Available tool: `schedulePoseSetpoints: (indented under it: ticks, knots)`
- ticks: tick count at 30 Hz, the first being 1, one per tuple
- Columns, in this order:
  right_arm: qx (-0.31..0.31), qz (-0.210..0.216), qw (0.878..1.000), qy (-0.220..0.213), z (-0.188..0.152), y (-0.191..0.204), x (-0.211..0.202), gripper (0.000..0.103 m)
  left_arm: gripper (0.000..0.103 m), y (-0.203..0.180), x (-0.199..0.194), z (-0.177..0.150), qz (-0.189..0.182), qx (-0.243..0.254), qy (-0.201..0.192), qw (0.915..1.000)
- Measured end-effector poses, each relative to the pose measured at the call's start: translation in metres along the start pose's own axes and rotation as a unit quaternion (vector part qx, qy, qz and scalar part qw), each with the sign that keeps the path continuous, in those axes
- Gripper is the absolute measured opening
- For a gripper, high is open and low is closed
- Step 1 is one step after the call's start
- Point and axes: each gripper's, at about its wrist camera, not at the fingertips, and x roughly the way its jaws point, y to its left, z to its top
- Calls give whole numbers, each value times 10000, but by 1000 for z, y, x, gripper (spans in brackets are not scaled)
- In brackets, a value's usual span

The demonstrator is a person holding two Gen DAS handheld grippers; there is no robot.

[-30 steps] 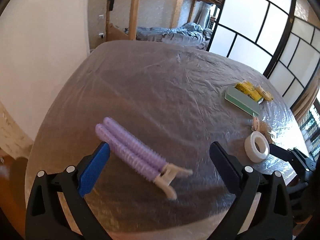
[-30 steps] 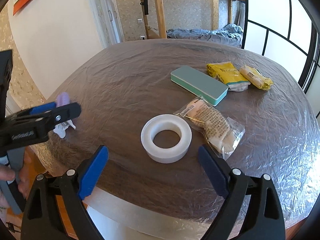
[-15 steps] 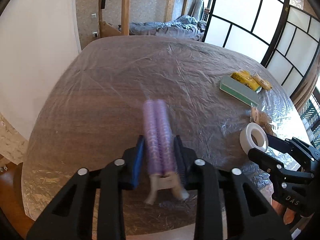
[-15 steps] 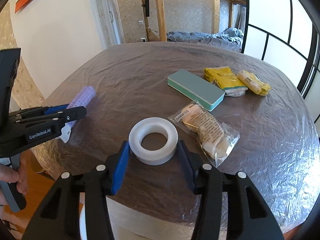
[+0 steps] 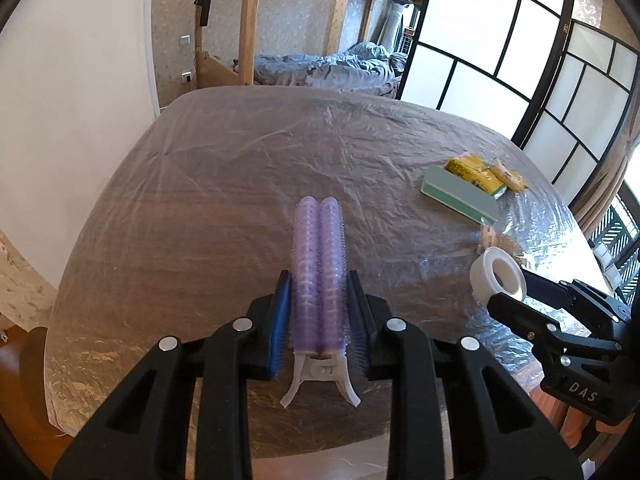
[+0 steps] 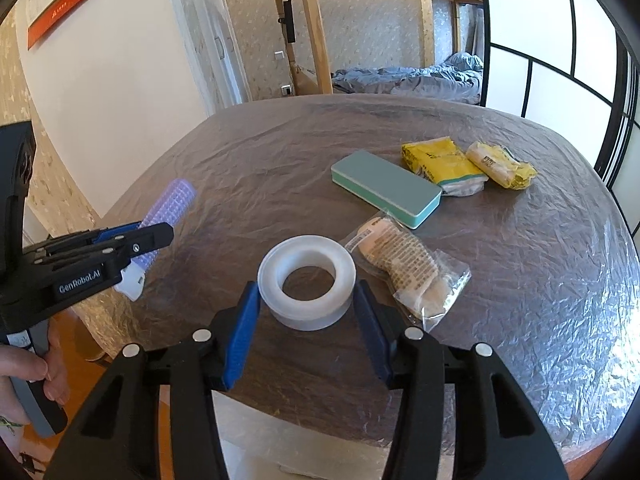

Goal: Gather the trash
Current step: 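Carry the purple roller and tape roll with both tools over the white bin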

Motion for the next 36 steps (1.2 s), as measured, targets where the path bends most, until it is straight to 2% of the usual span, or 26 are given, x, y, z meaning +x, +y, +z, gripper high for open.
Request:
schedulePoseSetpoints:
  ticks: [18,27,36]
  knots:
    - [220,-22,9997,-111,-29,-31,-51,48,29,-58,-23,-22,-361,16,-41,9993]
    - [297,128,9994,-114,-55,-44,-74,48,29,-90,-42,-52,-355,76,-52,9993]
    - [279,-13,9996,-108,-77,-39,-95,48,29,-100,-56,-77,-489,48,-48,9988]
